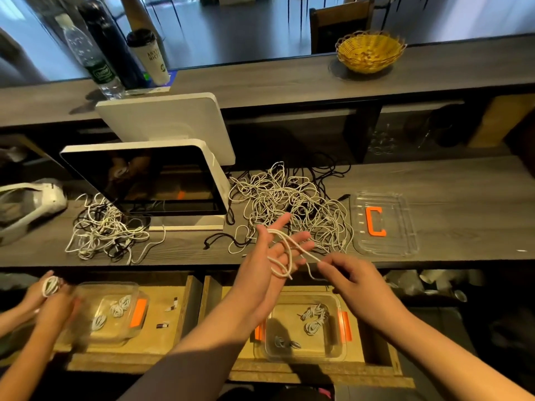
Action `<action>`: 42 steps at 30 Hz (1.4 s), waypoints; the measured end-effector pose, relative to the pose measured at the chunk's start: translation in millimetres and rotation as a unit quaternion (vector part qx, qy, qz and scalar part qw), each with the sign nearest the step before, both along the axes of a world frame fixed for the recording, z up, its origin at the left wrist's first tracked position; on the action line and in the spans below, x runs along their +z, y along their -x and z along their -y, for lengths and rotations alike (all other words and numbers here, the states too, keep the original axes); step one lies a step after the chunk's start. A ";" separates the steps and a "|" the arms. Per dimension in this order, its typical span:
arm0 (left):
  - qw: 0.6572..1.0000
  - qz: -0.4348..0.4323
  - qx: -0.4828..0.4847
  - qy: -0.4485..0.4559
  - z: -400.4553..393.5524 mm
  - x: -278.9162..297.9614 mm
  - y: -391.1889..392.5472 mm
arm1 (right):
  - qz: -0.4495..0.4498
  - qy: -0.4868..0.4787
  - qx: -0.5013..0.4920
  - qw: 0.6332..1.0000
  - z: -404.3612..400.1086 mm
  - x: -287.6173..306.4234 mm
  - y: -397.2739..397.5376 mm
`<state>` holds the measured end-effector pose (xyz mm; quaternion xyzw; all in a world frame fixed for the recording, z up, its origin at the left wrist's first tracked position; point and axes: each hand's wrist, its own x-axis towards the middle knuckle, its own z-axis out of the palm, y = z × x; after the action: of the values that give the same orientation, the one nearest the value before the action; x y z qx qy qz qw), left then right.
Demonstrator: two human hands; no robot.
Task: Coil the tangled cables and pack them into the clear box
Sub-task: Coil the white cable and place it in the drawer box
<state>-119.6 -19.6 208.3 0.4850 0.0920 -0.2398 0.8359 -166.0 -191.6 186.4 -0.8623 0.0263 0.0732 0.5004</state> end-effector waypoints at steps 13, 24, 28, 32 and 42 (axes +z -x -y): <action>0.989 -0.019 0.138 0.057 35.2 -2.6 -15.9 | -0.039 0.000 0.078 0.996 19.0 -11.9 5.1; 0.983 0.017 0.178 -0.034 58.6 -14.0 -14.4 | 0.000 0.092 0.238 0.967 24.0 -2.7 17.3; 0.979 0.064 0.109 -0.163 70.6 -13.6 -6.1 | 0.037 0.118 0.285 0.950 26.2 9.6 16.7; 0.963 0.098 0.027 -0.252 71.1 -14.6 -2.6 | 0.072 0.109 0.302 0.944 28.3 23.2 8.6; 0.967 0.033 -0.138 -0.211 73.7 -7.3 -4.9 | 0.149 0.122 0.198 0.961 44.3 25.2 -15.1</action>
<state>-114.7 -93.4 201.1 0.6661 0.0453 -0.3123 0.6758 -151.0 -235.9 211.6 -0.9059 -0.2112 0.0381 0.3651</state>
